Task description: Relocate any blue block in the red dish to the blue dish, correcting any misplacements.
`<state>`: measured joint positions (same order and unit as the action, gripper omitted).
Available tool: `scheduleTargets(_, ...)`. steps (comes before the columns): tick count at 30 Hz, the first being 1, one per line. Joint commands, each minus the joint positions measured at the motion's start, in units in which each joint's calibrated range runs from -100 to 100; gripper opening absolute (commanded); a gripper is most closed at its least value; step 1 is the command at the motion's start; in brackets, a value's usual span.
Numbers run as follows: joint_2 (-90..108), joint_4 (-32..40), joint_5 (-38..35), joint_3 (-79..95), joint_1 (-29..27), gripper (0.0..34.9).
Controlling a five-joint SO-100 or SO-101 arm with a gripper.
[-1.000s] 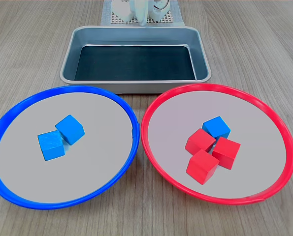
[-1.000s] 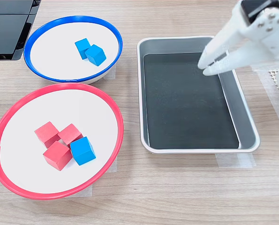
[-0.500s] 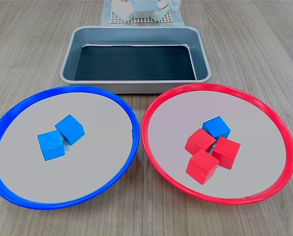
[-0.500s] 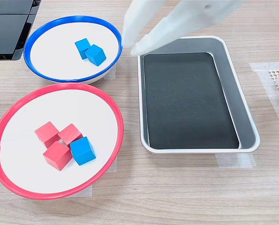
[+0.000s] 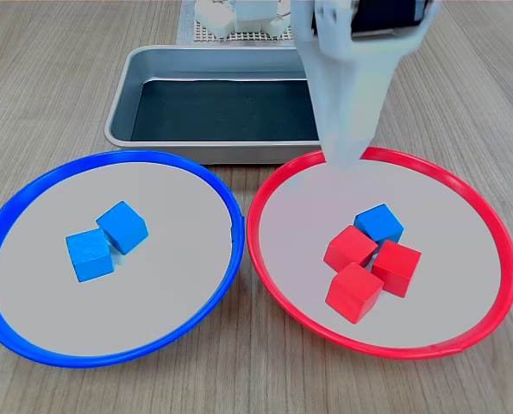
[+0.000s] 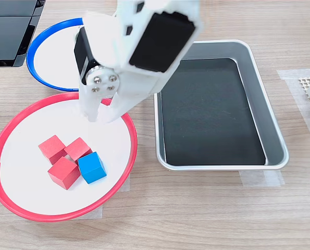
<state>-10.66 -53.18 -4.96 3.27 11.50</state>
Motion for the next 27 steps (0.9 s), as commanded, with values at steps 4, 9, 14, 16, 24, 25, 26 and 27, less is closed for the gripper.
scheduleTargets(4,-6.1,-1.92,-0.78,-8.68,0.21,5.5)
scheduleTargets(9,-9.77,-4.31,-1.07,-12.78,1.34,12.7)
scheduleTargets(14,-11.82,-4.31,-1.56,-14.87,3.41,13.5)
scheduleTargets(16,-12.58,-4.31,-1.71,-15.6,4.45,13.6)
scheduleTargets(24,-14.72,-6.04,-2.15,-17.97,6.52,12.6)
scheduleTargets(25,-14.72,-6.54,-2.3,-17.97,6.52,12.5)
scheduleTargets(26,-14.72,-7.36,-2.54,-17.97,6.42,12.4)
scheduleTargets(27,-14.72,-8.19,-2.78,-17.97,6.24,12.4)
